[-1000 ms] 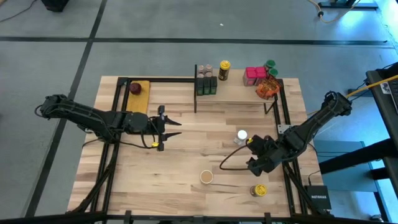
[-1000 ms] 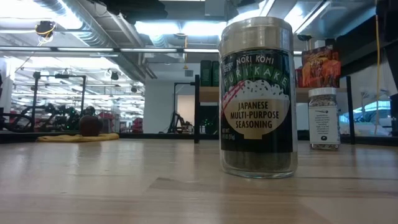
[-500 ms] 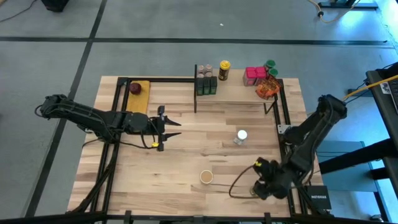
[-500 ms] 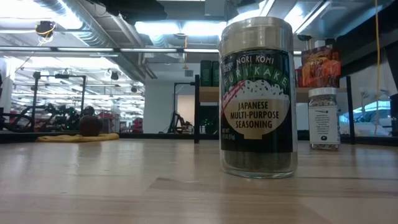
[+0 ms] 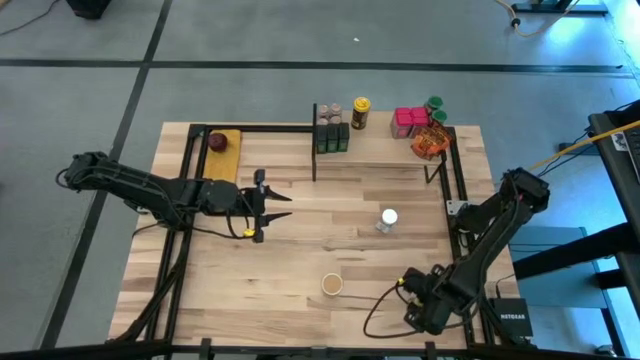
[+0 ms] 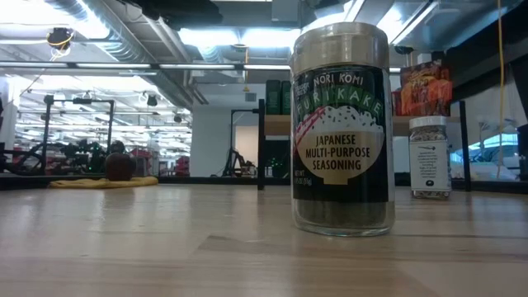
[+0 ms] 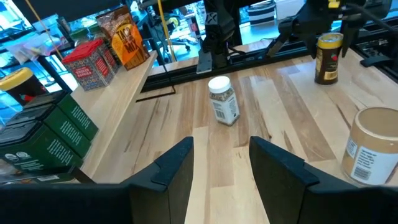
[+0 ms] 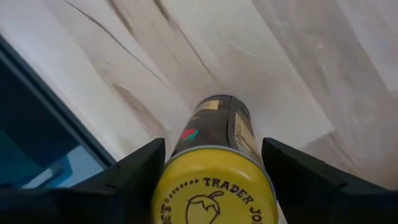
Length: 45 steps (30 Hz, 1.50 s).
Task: Shelf spices
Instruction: Put the yellow seasoning bottle on the shelf and align it with the other yellow seasoning bottle
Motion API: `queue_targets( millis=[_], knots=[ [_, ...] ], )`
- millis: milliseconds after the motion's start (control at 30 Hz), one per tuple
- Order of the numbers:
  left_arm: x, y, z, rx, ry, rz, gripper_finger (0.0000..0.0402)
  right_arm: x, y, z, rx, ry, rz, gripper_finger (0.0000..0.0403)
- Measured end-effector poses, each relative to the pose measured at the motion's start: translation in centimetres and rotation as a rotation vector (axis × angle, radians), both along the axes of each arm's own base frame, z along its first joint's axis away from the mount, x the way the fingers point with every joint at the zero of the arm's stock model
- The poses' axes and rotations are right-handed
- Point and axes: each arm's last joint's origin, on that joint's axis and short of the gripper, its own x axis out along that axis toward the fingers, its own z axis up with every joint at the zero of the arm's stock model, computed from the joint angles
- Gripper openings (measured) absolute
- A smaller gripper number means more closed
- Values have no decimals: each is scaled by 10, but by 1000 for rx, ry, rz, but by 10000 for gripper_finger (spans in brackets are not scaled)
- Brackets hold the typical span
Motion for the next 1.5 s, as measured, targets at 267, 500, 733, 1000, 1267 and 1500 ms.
queue_targets(
  millis=[267, 500, 733, 1000, 1267, 1500],
  knots=[
    [0, 0, 0, -2, 0, 1, 150, 2, -1, 0, 19, 31, -86, 273],
    [0, 0, 0, 4, 2, -1, 150, -1, -4, -3, 33, 147, -71, 247],
    [0, 0, 0, 4, 1, -1, 150, 2, -6, -3, 19, 118, -8, 222],
    [0, 0, 0, 17, 3, -5, 150, 20, -17, 2, -63, -1, 61, 222],
    [0, 0, 0, 15, 2, -4, 150, 61, -55, 47, -226, -82, 184, 222],
    [0, 0, 0, 13, 2, -4, 150, 89, -107, 110, -440, -129, 261, 222]
  ],
)
